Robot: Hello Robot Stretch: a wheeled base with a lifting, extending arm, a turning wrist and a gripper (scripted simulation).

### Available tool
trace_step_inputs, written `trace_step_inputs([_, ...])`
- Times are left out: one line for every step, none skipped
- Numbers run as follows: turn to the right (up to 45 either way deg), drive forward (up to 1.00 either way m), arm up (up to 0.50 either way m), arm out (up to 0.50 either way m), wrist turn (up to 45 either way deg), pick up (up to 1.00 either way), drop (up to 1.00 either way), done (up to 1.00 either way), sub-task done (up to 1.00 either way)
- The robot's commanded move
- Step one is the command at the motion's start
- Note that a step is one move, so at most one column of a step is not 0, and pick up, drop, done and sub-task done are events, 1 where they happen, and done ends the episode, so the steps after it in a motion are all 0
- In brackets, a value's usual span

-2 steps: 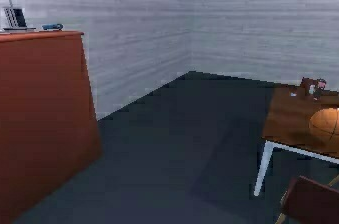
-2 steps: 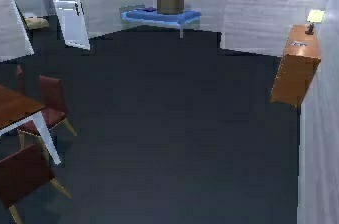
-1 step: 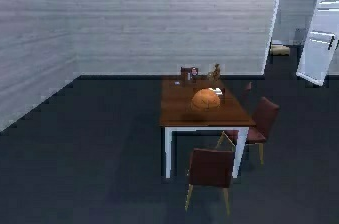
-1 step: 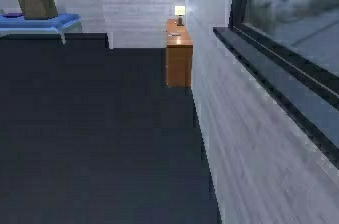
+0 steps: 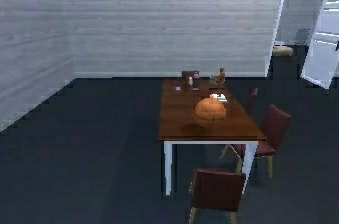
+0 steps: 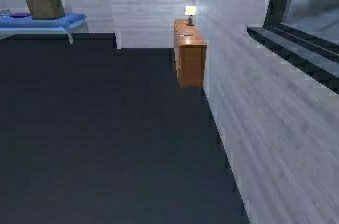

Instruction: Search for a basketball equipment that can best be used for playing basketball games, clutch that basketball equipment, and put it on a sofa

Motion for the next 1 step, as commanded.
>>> trace_step_inputs([-21.0,0.00,0.00,0.00,0.0,0.00,0.00,0.00,0.00])
